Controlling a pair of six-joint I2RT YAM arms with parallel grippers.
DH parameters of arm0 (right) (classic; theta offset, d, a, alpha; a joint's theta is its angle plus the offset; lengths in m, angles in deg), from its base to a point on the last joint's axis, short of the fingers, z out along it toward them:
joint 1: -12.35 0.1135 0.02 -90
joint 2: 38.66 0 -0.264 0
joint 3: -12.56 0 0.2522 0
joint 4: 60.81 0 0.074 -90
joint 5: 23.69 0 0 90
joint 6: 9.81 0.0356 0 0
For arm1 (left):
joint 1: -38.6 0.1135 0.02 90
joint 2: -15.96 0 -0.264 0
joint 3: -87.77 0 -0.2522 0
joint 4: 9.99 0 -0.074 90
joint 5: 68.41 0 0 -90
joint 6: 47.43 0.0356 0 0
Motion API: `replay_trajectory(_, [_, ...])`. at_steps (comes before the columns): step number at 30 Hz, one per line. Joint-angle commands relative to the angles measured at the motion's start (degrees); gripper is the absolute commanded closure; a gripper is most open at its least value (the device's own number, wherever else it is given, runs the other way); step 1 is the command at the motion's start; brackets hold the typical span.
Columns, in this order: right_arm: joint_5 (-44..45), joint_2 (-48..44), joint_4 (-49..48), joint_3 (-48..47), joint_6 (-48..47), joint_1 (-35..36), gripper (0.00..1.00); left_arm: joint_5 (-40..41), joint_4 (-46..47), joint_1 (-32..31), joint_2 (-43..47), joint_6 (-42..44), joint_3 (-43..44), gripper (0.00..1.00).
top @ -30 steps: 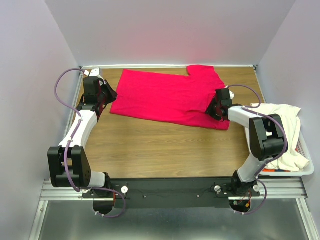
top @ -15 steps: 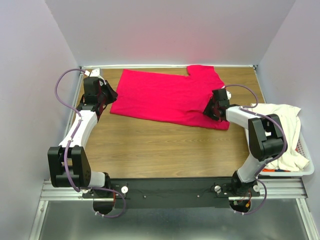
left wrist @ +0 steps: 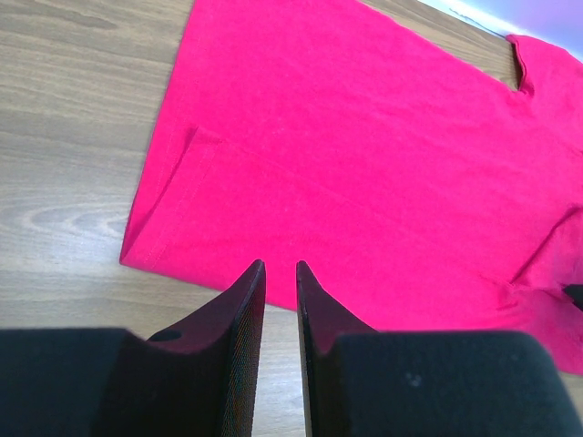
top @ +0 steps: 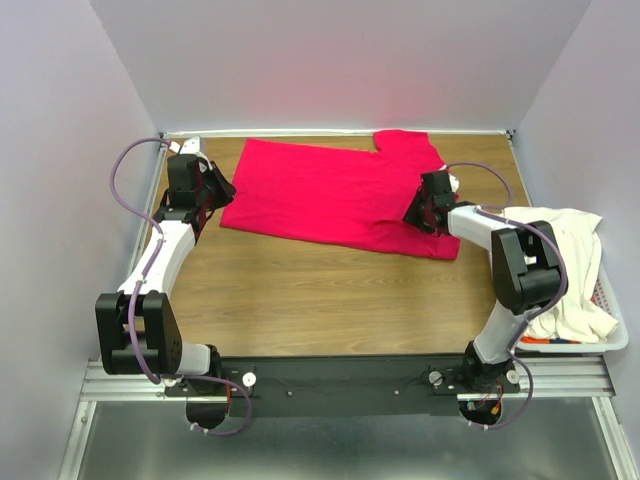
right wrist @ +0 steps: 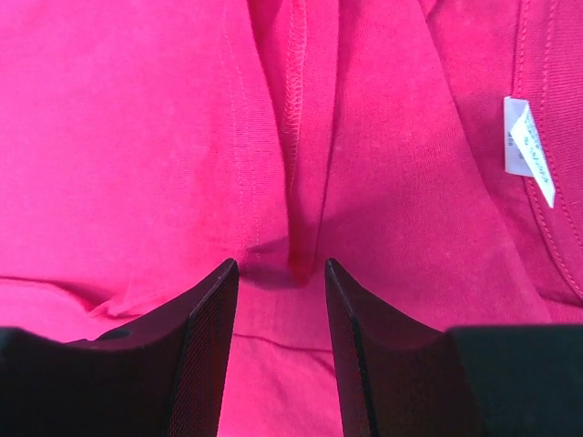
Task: Fold and stack the t-shirts
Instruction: Fold the tshirt
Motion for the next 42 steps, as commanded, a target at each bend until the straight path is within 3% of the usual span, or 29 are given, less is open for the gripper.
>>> replay_trajectory(1, [1.74, 2.06, -0.35, -1.82, -0.15, 0.54, 0.5, -1.31, 1.07, -0.08, 1.02, 1.0, -0.65, 0.72])
replay_trajectory(6, [1.92, 3.03, -0.35, -2.87, -0.15, 0.72, 0.59, -1.31, 1.07, -0.08, 1.02, 1.0, -0.65, 0.72])
replay_trajectory(16, [1.22, 4.17, -0.17, -6.73, -1.02, 0.81, 0.93, -1.23, 0.98, -0.08, 0.76, 1.0, -0.65, 0.72])
replay_trajectory(42, [-3.71, 19.64, 0.0, -26.95, -9.9, 4.67, 0.97, -1.23, 0.98, -0.08, -0.21, 1.17, -0.47, 0.72])
